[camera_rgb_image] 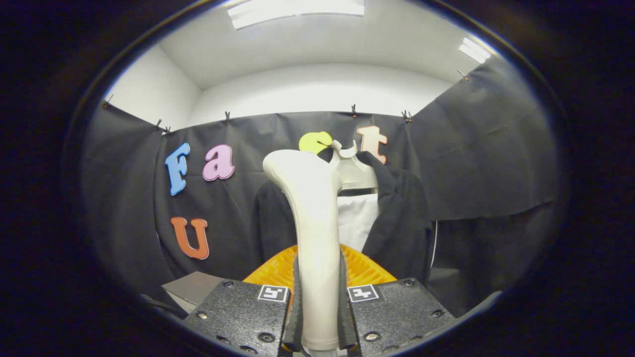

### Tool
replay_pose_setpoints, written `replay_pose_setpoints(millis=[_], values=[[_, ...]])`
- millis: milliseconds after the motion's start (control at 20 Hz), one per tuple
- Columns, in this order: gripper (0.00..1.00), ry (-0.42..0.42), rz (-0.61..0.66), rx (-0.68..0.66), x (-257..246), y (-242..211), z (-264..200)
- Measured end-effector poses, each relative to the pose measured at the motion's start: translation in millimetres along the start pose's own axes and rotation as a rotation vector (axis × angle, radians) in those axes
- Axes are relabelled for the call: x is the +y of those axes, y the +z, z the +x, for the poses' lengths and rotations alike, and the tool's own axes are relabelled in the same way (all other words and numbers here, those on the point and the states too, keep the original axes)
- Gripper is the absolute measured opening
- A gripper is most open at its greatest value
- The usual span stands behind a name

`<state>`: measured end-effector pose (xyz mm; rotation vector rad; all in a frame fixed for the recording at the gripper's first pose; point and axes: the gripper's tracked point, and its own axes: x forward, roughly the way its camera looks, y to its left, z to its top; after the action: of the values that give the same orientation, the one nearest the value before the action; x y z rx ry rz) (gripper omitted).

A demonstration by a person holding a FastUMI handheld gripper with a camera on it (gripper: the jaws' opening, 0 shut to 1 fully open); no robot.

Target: Iron the clothes twice with a garment steamer, once on the left side and once on the right side.

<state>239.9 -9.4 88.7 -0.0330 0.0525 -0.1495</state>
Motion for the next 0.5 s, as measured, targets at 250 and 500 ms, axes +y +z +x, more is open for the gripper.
replay_pose_setpoints(millis=[250,500], values=[[0.3,0.005,-0.026,0.021,-0.8,-28.0,31.4],[0.31,-0.014,-0.016,0.098,-7.1,-68.5,38.7]])
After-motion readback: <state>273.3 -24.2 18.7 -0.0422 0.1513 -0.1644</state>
